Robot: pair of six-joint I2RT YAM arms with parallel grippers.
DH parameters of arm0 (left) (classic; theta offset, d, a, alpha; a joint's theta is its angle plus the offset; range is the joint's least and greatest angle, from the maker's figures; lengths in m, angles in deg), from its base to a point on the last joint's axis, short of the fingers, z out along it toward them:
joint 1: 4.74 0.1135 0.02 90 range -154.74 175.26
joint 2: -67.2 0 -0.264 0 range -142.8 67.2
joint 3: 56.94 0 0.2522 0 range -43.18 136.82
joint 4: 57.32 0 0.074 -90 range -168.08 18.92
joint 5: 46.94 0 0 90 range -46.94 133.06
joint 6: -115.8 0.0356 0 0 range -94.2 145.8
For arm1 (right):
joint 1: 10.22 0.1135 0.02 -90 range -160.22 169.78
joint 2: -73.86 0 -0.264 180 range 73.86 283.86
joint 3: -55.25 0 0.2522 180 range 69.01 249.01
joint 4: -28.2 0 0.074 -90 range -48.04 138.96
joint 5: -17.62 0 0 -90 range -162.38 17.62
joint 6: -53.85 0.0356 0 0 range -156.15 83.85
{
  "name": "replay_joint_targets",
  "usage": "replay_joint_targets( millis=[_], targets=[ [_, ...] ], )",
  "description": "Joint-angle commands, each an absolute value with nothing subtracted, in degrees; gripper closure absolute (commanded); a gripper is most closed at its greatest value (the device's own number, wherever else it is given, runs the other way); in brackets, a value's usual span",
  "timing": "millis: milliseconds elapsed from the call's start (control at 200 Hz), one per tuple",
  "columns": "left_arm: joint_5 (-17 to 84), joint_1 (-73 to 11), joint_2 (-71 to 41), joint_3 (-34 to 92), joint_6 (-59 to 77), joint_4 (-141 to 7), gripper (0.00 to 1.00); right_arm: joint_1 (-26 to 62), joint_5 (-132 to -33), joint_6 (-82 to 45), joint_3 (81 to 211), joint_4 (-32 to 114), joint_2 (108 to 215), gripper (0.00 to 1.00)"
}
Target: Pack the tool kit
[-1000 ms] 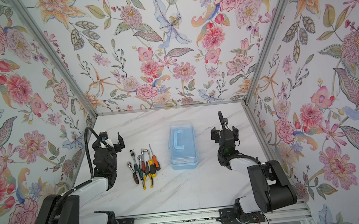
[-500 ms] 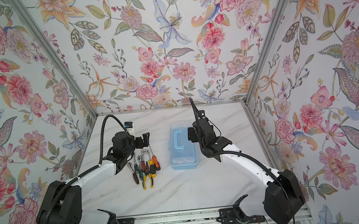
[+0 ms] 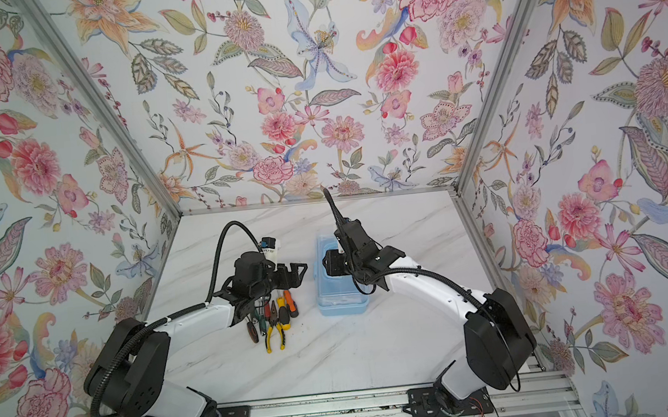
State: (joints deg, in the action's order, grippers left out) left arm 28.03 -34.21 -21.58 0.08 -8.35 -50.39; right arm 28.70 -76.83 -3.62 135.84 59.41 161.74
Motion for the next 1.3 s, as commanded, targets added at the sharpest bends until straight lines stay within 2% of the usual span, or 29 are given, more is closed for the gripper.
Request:
replay_joint_targets(
  millis=[0, 400, 575, 711, 916, 1116, 1296],
  targets=[
    [26.45, -35.24, -24.12, -0.34, -9.80, -47.82, 0.09, 28.46, -80.02, -1.57, 138.19, 60.81, 164.09, 0.53],
    [27.02, -37.38, -27.61, 0.49, -9.62, -45.68, 0.09, 27.32, -81.47, 1.71, 139.91, 61.42, 170.64, 0.53],
    [26.85, -38.57, -30.01, 2.13, -9.10, -44.87, 0.09, 24.74, -87.20, 2.88, 141.28, 60.62, 174.22, 0.52],
    [26.34, -39.03, -32.25, 3.60, -8.94, -44.45, 0.09, 23.46, -95.34, 6.12, 139.47, 54.03, 175.53, 0.51],
    [25.84, -39.31, -33.89, 4.53, -8.67, -44.03, 0.09, 21.56, -101.56, 9.76, 135.84, 46.18, 175.37, 0.51],
    [25.53, -39.28, -35.95, 6.27, -7.69, -44.50, 0.09, 21.36, -104.80, 5.39, 139.10, 51.79, 175.92, 0.50],
    [25.50, -39.29, -36.54, 7.43, -7.18, -45.06, 0.09, 20.69, -107.00, 3.92, 138.13, 50.45, 174.97, 0.52]
  ],
)
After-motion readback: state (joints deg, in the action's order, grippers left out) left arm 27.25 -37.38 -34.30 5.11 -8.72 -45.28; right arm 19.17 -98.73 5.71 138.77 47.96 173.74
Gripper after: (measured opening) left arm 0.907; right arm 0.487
